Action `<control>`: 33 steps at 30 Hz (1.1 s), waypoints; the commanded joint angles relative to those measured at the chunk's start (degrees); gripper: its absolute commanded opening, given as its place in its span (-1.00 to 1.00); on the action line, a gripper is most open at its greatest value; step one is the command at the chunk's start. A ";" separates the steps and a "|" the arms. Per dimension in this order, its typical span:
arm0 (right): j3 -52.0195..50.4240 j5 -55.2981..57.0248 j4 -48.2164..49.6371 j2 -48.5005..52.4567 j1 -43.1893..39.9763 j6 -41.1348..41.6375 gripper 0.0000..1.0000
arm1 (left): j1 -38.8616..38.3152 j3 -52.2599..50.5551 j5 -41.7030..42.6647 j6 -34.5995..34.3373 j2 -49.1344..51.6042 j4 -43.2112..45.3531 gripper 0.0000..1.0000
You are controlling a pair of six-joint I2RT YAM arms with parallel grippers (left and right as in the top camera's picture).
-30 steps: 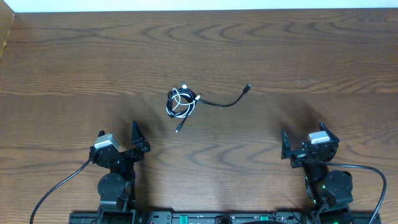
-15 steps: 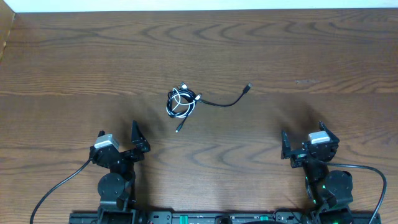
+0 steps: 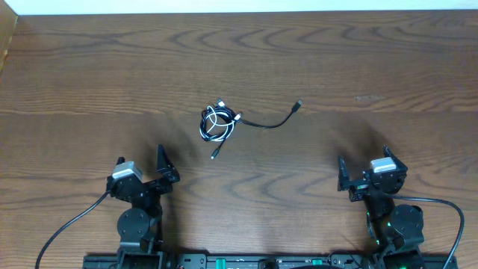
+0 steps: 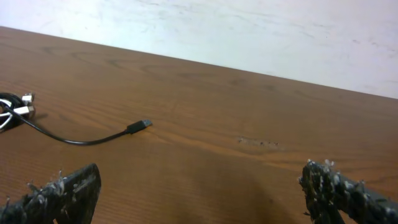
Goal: Untangle cables
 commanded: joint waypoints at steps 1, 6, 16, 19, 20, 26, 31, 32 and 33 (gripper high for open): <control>-0.04 -0.15 -0.22 0.13 0.33 -0.59 0.98 | -0.24 -0.92 -1.09 1.38 -0.04 1.53 0.96; -0.04 -0.15 -0.22 0.13 0.33 -0.59 0.99 | -0.24 -0.90 1.97 -2.60 -0.04 8.28 0.96; -0.04 -0.15 -0.22 0.13 0.33 -0.57 0.99 | -0.24 -0.92 5.16 -6.82 -0.04 21.20 0.96; -0.04 -0.15 -0.22 0.13 0.33 -0.59 0.99 | -0.24 -0.92 5.18 -6.84 -0.04 20.50 0.96; -0.04 -0.15 -0.22 0.13 0.33 -0.59 0.99 | -0.24 -0.90 5.44 -6.86 -0.04 22.05 0.96; -0.04 -0.15 -0.22 0.13 0.33 -0.59 0.98 | -0.24 2.56 11.91 -6.93 -0.04 28.92 0.95; -0.04 -0.15 -0.22 0.13 0.33 -0.59 0.99 | -0.24 18.01 12.04 -8.76 1.92 7.78 0.96; -0.04 -0.15 -0.22 0.13 0.33 -0.57 0.99 | -0.24 21.09 12.07 -8.76 3.04 4.50 0.95; -0.04 -0.15 -0.22 0.13 0.33 -0.57 0.98 | -0.24 24.81 12.07 -8.74 4.68 0.87 0.96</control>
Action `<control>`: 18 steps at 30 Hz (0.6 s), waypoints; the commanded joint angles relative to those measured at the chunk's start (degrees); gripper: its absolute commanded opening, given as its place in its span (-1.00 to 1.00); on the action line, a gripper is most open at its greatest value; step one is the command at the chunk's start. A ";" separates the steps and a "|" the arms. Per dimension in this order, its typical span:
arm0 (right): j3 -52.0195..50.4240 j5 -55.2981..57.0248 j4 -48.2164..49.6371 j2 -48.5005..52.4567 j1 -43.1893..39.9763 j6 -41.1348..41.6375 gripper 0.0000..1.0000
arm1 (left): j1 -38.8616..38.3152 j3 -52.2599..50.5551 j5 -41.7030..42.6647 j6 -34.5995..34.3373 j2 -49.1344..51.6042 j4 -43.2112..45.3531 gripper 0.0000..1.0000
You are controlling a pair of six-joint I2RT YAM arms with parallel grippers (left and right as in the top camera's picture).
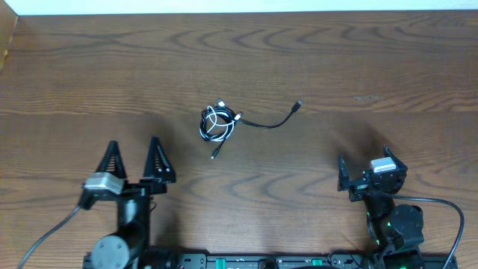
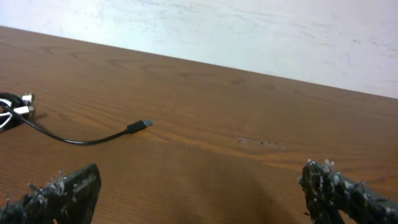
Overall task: Untangle cables
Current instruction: 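Move the left gripper forward to the left side of the cable bundle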
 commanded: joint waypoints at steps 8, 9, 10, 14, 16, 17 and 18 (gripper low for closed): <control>-0.04 -0.15 -0.22 0.07 0.33 -0.59 0.99 | -0.24 36.92 6.49 0.83 21.51 -29.44 0.95; -0.04 -0.15 -0.22 0.07 0.33 -0.59 0.98 | -0.24 40.17 7.69 1.27 24.65 -32.63 0.95; -0.04 -0.15 -0.22 0.07 0.33 -0.59 0.98 | -0.24 42.84 8.68 1.62 27.36 -35.36 0.96; -0.04 -0.15 -0.22 0.07 0.33 -0.57 0.98 | -0.24 52.72 9.88 1.88 38.88 -47.28 0.95; -0.04 -0.15 -0.22 0.07 0.33 -0.59 0.98 | -0.24 55.76 9.88 2.05 44.22 -51.76 0.96; -0.04 -0.15 -0.22 0.07 0.33 -0.59 0.98 | -0.24 56.68 9.88 2.01 48.39 -53.37 0.96; -0.04 -0.15 -0.22 0.07 0.33 -0.57 0.98 | -0.24 56.65 9.88 2.01 50.82 -53.40 0.96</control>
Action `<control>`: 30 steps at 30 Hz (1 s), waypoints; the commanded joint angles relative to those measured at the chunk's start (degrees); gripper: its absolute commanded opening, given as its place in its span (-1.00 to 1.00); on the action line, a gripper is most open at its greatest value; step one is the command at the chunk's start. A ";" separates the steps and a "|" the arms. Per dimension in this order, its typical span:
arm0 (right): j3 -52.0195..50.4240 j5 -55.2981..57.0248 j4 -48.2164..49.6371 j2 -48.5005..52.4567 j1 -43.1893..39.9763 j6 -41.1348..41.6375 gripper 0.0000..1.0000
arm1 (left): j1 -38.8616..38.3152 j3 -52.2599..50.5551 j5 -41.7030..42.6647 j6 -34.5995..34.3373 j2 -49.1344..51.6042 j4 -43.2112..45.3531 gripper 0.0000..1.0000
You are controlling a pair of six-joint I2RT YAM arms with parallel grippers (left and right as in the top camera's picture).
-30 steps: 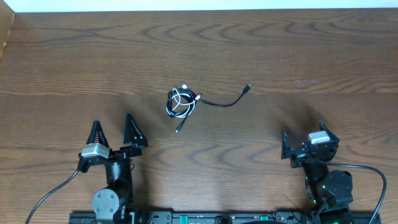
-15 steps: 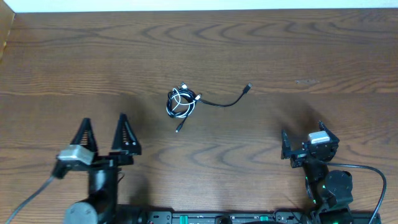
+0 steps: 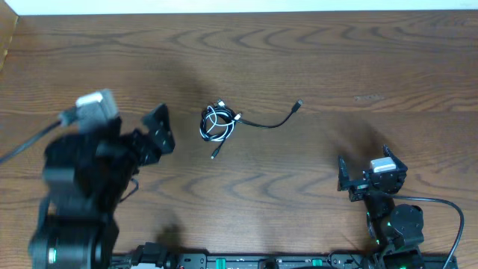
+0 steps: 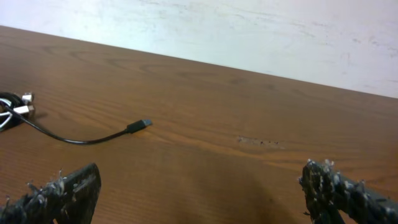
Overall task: Untangle cables
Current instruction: 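Move the left gripper forward to the left side of the cable bundle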
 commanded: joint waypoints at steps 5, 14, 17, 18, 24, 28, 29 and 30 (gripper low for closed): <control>-0.04 -0.15 -0.24 0.00 0.33 -0.59 0.99 | -0.24 2.10 1.29 1.31 18.47 -1.51 0.96; -0.04 -0.15 -0.24 0.00 0.33 -0.59 0.98 | -0.24 2.10 1.31 1.33 33.40 -0.31 -0.85; -0.04 -0.15 -0.24 0.00 0.33 -0.59 0.99 | -0.24 2.10 1.29 1.36 37.46 -0.26 -0.85; -0.04 -0.15 -0.24 0.00 0.33 -0.59 0.99 | -0.24 2.10 1.31 1.36 39.01 -0.33 -0.85; -0.04 -0.15 -0.24 0.00 0.33 -0.59 0.98 | -0.28 2.10 1.33 1.36 47.12 -0.48 -0.85; -0.04 -0.15 -0.24 0.00 0.33 -0.59 0.99 | -0.28 2.10 1.36 1.36 50.71 -0.50 -0.84; -0.04 -0.15 -0.24 0.00 0.33 -0.59 0.99 | -0.28 2.10 1.33 1.36 51.54 -0.52 -0.85; -0.04 -0.15 -0.24 0.00 0.33 -0.59 0.99 | -0.28 2.10 1.33 1.36 52.11 -0.52 -0.84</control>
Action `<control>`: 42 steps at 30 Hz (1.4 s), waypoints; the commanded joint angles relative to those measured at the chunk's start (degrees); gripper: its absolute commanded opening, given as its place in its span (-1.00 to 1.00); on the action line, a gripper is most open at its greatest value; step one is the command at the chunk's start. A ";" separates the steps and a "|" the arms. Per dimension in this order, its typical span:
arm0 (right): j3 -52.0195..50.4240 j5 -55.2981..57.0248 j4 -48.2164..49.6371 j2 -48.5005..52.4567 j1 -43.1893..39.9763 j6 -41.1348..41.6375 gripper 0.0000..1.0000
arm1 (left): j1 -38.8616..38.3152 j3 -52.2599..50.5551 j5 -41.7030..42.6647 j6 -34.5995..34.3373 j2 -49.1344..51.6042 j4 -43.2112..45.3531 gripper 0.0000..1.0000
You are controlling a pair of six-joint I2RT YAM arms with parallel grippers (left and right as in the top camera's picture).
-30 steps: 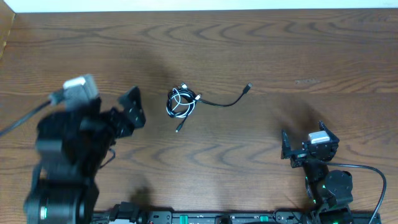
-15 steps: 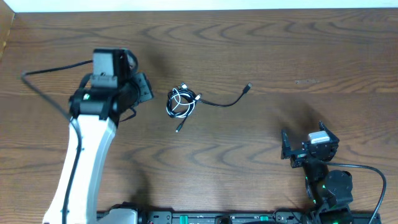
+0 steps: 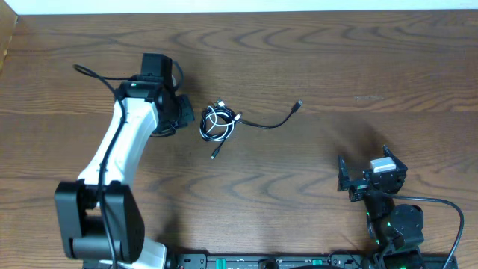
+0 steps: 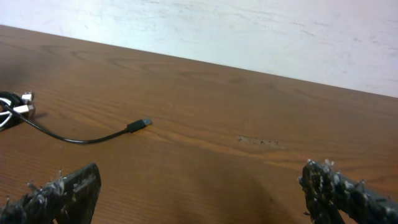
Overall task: Untangle cables
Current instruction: 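Move the left gripper forward to the left side of the cable bundle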
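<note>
A small tangled bundle of black and white cables (image 3: 217, 123) lies mid-table. One black strand curves right from it and ends in a plug (image 3: 299, 104); a short end (image 3: 215, 154) points toward the front. The right wrist view shows that plug (image 4: 140, 124) and the bundle's edge (image 4: 13, 109) at far left. My left gripper (image 3: 181, 113) hangs just left of the bundle, fingers looking spread, nothing in them. My right gripper (image 3: 363, 161) sits open at the front right, far from the cables, with its fingertips (image 4: 74, 183) wide apart.
The brown wooden table (image 3: 358, 67) runs back to a white wall (image 4: 249, 31). The left arm's white link (image 3: 123, 142) stretches diagonally from its base at the front left. A faint scuff (image 4: 258, 142) marks the wood right of the plug.
My left arm has reached farther back and right; its gripper was left of the bundle with a gap and is now right beside its left edge. Cables and right arm are unchanged.
Both arms first rested at the front edge, grippers open, with the bundle untouched mid-table. Then the left gripper had lifted over its base, later it was raised toward the bundle's left, and now it hangs beside the bundle. The right arm never moved.
</note>
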 commanded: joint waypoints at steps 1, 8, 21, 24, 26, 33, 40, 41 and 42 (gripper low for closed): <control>-0.04 -0.15 -0.24 -0.09 0.33 -0.59 0.99 | -0.11 0.66 -0.09 0.50 2.25 -0.04 -0.84; -0.04 -0.15 -0.24 -0.09 0.33 -0.59 0.99 | -0.11 0.66 -0.09 0.48 2.84 0.24 -0.70; -0.04 -0.15 -0.24 -0.09 0.33 -0.59 0.98 | -0.17 -2.16 -0.11 0.26 2.84 -6.43 -0.26; -0.04 -0.15 -0.24 -0.09 0.33 -0.59 0.98 | -0.17 -3.85 -0.13 0.26 2.86 -4.76 -0.25; -0.04 -0.15 -0.24 -0.09 0.33 -0.59 0.99 | -0.15 -4.61 -0.13 0.26 2.89 -3.80 -0.21; -0.04 -4.81 -0.11 -0.09 0.35 0.42 0.98 | -0.15 -4.79 -0.33 0.26 2.89 -2.95 -0.14; -0.04 -16.87 5.97 -0.09 0.33 0.74 0.98 | -0.15 -4.79 -0.33 0.28 2.89 -2.95 0.03; -0.04 -17.25 7.67 -0.09 0.33 0.76 0.98 | -0.15 -4.79 -0.33 0.28 2.89 -2.95 0.04; 0.02 -17.29 9.53 -0.09 0.33 0.76 0.98 | -0.15 -4.79 -0.33 0.28 2.89 -2.95 0.04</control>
